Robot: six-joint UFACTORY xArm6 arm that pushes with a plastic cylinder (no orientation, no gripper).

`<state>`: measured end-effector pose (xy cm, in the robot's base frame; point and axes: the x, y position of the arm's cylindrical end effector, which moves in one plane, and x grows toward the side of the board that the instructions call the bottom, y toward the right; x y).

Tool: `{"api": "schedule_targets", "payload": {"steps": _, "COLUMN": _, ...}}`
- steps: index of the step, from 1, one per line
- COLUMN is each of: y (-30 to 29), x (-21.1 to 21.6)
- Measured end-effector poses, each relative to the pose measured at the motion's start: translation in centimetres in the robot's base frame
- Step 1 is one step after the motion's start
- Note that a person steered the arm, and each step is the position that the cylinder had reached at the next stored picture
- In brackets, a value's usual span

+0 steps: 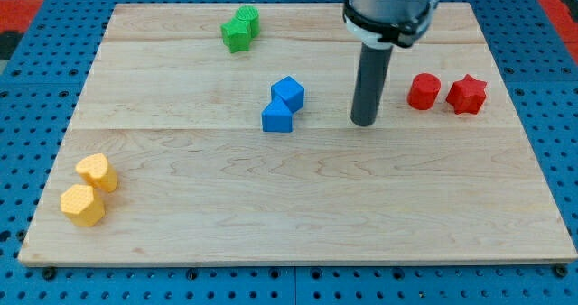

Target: Move the red circle towards the top center

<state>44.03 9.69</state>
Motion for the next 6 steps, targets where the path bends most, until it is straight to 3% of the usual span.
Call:
{"api": "schedule_targets", "payload": {"steps": 2, "y": 9.4, "x": -1.1}}
{"api": "schedule_targets", "payload": {"steps": 6, "y": 7.4, "x": -12.3}}
